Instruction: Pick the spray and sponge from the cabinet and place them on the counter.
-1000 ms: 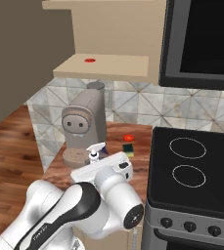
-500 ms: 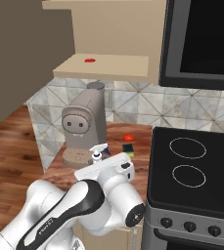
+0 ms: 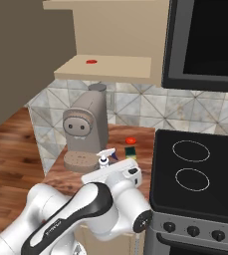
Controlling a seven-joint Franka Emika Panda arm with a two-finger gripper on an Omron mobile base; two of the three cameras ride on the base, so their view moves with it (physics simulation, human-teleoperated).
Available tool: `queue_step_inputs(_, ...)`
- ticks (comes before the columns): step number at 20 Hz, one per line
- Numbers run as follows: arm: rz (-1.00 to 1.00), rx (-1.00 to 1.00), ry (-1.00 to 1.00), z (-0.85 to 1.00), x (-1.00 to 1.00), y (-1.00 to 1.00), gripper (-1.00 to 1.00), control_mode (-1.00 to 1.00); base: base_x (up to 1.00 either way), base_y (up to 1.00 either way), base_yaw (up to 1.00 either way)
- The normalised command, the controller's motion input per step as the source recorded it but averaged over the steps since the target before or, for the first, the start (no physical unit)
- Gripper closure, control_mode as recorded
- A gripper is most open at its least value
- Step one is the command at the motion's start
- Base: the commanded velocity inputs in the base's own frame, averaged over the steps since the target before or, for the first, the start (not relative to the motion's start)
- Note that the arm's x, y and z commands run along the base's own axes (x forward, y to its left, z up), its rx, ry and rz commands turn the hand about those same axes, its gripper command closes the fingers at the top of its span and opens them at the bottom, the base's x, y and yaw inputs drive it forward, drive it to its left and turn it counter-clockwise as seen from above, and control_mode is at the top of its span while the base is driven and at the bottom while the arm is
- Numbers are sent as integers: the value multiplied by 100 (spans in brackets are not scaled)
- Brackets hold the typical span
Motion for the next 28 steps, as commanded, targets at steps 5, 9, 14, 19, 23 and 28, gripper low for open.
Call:
queue_step_inputs(5,3,0,0,-5,2,-10,100,-100,0,0,0)
queue_step_inputs(9,6,0,0,-6,4,-1,100,-100,0,0,0)
queue_step_inputs(14,5,0,0,-9,8,0,100,-100,0,0,0)
queue_step_inputs(19,4,0,0,-10,11,0,100,-100,0,0,0)
queue_step_inputs(23,2,0,0,-10,13,0,100,-100,0,0,0)
queue_step_inputs(28,1,-1,0,-11,14,0,100,-100,0,0,0)
